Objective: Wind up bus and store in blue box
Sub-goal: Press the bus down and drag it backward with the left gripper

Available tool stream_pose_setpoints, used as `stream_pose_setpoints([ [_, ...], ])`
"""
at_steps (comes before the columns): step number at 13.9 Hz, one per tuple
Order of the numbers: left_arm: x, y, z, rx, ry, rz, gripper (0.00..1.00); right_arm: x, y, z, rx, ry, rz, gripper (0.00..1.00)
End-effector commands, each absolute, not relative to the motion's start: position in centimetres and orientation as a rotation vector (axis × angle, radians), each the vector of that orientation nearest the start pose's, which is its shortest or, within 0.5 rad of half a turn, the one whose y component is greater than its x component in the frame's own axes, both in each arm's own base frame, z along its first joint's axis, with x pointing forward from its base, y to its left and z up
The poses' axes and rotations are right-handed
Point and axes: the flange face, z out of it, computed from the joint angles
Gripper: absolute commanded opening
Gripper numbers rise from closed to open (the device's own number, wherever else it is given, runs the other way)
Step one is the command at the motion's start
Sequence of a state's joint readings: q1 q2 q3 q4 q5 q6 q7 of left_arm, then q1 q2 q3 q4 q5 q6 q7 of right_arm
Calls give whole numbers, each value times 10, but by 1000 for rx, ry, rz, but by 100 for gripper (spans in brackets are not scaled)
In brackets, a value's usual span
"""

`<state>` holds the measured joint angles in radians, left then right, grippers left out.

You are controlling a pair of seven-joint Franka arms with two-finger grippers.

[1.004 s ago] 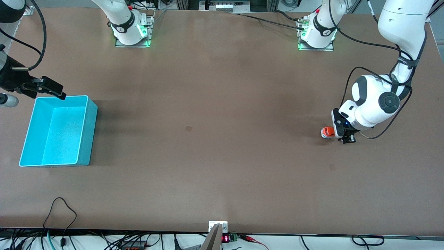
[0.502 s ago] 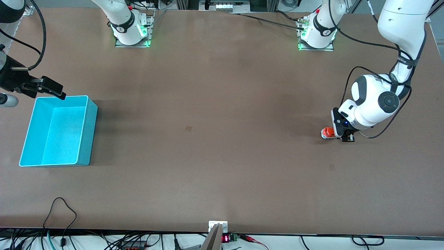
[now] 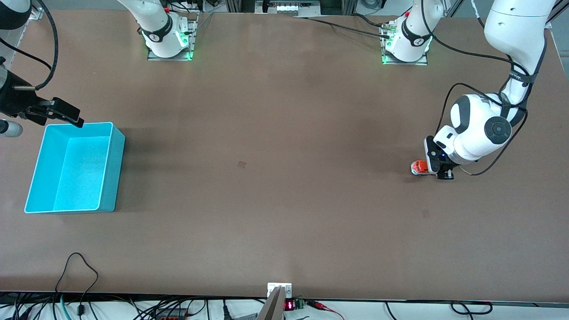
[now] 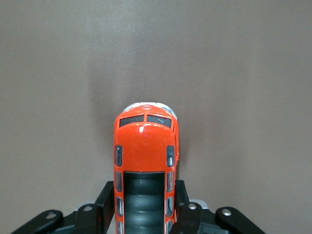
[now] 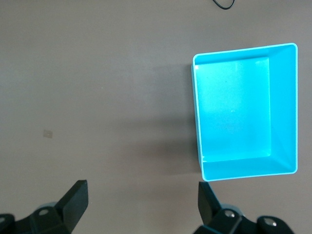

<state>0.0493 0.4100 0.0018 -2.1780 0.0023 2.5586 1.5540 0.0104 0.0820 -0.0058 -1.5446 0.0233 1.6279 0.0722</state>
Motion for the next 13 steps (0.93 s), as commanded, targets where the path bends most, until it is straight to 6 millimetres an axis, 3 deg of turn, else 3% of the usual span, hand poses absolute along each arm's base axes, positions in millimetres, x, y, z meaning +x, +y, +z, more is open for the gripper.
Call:
stream_pose_setpoints([
  [1, 546, 29, 193, -2314, 2194, 89, 26, 581, 3, 598, -3110, 124, 7, 100],
  [6, 541, 53, 172, -2375, 2167, 125, 23, 581, 1, 598, -3110, 129, 9, 100],
  [13, 541, 119, 152, -2393, 2192, 140, 23, 581, 1, 598, -3110, 129, 6, 100],
])
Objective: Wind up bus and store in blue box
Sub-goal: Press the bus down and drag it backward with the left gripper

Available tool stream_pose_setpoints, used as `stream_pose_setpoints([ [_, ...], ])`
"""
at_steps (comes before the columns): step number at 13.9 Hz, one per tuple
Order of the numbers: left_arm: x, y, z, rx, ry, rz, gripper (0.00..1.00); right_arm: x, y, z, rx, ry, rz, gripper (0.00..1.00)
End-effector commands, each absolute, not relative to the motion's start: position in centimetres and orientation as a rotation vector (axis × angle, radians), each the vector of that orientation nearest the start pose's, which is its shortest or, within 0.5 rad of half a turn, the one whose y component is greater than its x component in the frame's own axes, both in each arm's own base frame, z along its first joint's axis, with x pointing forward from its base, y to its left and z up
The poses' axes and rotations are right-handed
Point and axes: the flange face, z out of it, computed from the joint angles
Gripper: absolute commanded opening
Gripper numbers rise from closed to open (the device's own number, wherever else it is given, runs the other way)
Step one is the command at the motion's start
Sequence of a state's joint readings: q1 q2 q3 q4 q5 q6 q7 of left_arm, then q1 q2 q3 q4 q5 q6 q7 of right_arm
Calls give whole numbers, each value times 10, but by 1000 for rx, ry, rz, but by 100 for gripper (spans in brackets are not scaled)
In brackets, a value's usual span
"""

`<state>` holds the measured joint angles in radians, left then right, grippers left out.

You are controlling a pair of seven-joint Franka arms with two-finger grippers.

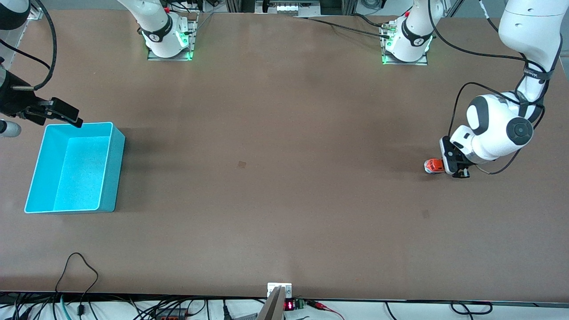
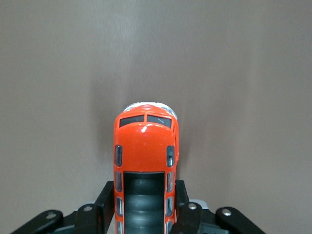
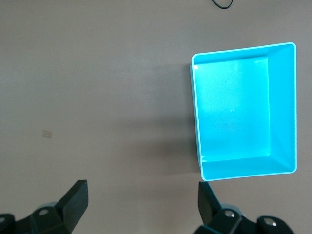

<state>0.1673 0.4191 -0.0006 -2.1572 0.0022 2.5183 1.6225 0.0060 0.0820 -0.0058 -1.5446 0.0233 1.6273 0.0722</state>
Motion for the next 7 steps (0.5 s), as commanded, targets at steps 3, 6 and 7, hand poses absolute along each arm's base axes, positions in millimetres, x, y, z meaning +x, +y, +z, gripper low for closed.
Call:
stream_pose_setpoints([
  [3, 539, 157, 140, -2348, 2259, 128, 23, 581, 0, 598, -3110, 131, 6, 100],
  [6, 540, 197, 133, -2294, 2311, 104, 23, 581, 1, 597, -3110, 129, 9, 100],
  [7, 542, 205, 135, -2271, 2326, 94, 23, 581, 0, 598, -3110, 131, 6, 100],
])
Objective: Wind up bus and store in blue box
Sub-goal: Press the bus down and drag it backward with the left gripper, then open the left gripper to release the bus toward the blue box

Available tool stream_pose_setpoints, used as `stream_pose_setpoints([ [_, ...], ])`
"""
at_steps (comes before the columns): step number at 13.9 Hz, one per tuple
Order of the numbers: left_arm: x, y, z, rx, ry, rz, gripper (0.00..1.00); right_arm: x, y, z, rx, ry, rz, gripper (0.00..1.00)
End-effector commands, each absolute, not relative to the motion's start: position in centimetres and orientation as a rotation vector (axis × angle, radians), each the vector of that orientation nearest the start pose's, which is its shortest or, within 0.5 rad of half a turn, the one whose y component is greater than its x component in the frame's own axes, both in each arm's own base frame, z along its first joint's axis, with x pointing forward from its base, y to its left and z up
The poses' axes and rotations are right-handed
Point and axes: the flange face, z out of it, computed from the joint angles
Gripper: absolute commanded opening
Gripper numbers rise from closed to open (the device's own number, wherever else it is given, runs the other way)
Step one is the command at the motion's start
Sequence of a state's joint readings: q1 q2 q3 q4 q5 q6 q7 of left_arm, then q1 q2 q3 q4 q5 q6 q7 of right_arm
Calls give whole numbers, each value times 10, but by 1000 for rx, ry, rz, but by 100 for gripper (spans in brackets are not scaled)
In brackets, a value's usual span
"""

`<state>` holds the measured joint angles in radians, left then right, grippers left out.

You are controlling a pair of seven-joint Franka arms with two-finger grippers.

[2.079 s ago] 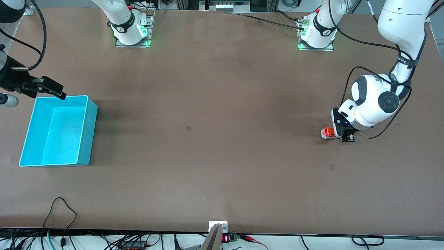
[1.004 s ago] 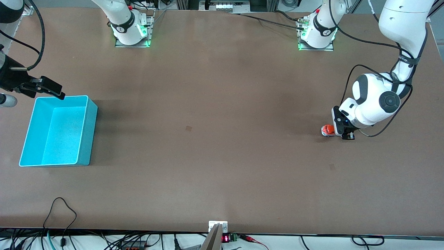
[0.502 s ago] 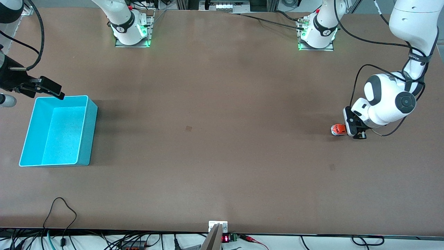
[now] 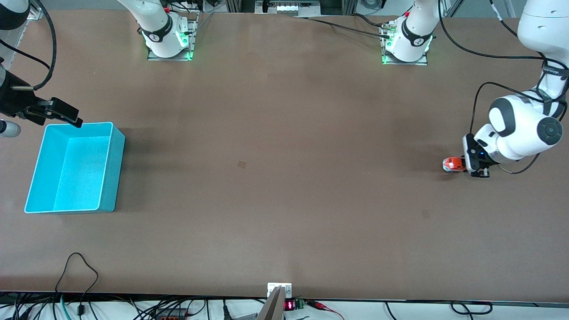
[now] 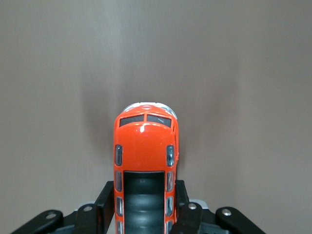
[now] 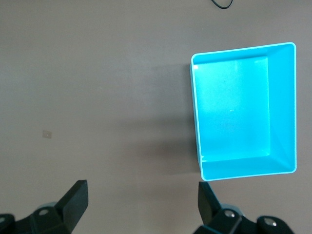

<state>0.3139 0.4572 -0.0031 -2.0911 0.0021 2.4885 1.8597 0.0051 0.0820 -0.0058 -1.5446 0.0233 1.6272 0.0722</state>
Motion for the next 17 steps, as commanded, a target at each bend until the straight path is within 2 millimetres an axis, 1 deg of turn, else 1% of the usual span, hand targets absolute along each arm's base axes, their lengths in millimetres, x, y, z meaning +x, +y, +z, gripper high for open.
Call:
stream_pose_setpoints([
  [1, 539, 214, 135, -2274, 2322, 91, 23, 581, 0, 598, -3110, 131, 6, 100],
  [3, 533, 227, 134, -2285, 2314, 96, 25, 581, 0, 597, -3110, 131, 11, 100],
  [4, 532, 232, 138, -2293, 2303, 92, 44, 581, 0, 597, -3110, 131, 9, 100],
  [5, 531, 233, 145, -2311, 2307, 102, 81, 581, 0, 597, -3110, 131, 9, 100],
  [6, 537, 230, 163, -2315, 2326, 115, 100, 581, 0, 598, -3110, 131, 9, 100],
  [7, 545, 215, 182, -2302, 2368, 116, 100, 581, 0, 597, -3110, 131, 11, 100],
  [8, 554, 203, 209, -2285, 2386, 102, 100, 581, 0, 597, -3110, 131, 11, 100],
  [11, 572, 185, 278, -2258, 2428, 109, 100, 581, 0, 597, -3110, 131, 11, 100],
  [13, 576, 181, 305, -2277, 2449, 127, 100, 581, 0, 597, -3110, 131, 11, 100],
  [15, 581, 177, 323, -2293, 2474, 131, 100, 581, 0, 597, -3110, 131, 9, 100],
  [16, 590, 164, 333, -2259, 2496, 114, 100, 581, 0, 597, -3110, 131, 9, 100],
  [17, 595, 160, 341, -2240, 2498, 97, 100, 581, 0, 597, -3110, 131, 9, 100],
])
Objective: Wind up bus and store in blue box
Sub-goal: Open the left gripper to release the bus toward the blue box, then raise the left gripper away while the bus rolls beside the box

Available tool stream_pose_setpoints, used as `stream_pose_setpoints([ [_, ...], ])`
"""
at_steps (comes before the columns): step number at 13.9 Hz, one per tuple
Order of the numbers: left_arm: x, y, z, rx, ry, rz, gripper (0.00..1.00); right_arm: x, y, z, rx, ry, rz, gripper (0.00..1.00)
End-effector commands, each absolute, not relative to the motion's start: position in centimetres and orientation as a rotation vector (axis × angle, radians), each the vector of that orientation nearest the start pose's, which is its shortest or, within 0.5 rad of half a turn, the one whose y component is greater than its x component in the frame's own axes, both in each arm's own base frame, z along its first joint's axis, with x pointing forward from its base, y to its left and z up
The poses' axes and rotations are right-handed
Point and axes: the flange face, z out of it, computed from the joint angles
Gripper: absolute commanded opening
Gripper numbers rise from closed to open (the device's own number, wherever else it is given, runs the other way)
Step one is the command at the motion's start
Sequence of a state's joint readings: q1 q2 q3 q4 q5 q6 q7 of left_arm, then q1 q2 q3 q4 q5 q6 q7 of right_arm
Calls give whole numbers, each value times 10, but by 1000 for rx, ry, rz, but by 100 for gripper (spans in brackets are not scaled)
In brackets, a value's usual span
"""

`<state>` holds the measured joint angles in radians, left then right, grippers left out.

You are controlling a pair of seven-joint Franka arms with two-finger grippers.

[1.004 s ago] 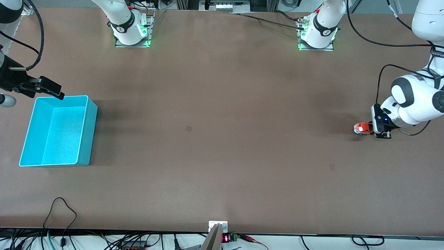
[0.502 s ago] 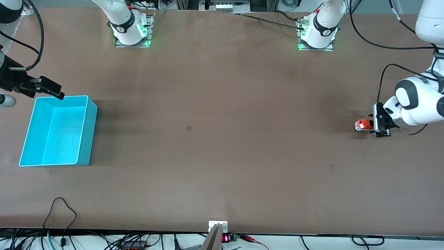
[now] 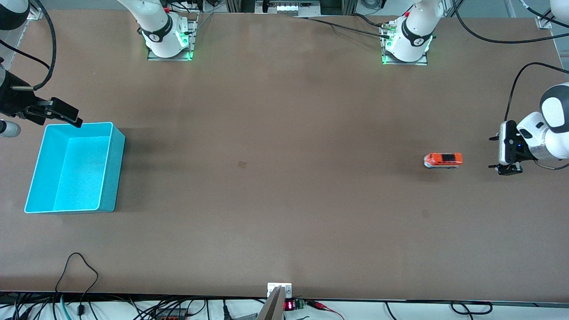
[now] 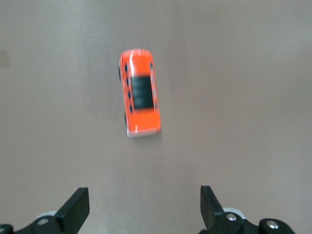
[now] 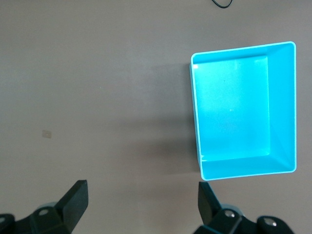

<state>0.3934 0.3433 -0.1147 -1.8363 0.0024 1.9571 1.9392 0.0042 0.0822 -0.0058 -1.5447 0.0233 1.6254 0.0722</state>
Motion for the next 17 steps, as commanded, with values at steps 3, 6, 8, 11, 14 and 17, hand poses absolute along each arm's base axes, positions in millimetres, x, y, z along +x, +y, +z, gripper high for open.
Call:
stream_pose_setpoints([
  [3, 620, 117, 366, -2161, 2507, 40, 100, 581, -1, 597, -3110, 133, 11, 100],
  [6, 628, 71, 372, -2229, 2426, 68, 100, 581, -2, 597, -3110, 138, 11, 100],
  [8, 630, 48, 371, -2325, 2336, 78, 100, 581, -2, 597, -3110, 136, 11, 100],
  [11, 633, 17, 373, -2516, 2106, 98, 100, 581, -2, 598, -3110, 136, 9, 100],
  [14, 637, -8, 381, -2726, 1783, 101, 100, 581, -2, 597, -3110, 131, 9, 100],
  [17, 654, -7, 394, -2830, 1490, -39, 100, 583, -2, 592, -3110, 127, 20, 100],
])
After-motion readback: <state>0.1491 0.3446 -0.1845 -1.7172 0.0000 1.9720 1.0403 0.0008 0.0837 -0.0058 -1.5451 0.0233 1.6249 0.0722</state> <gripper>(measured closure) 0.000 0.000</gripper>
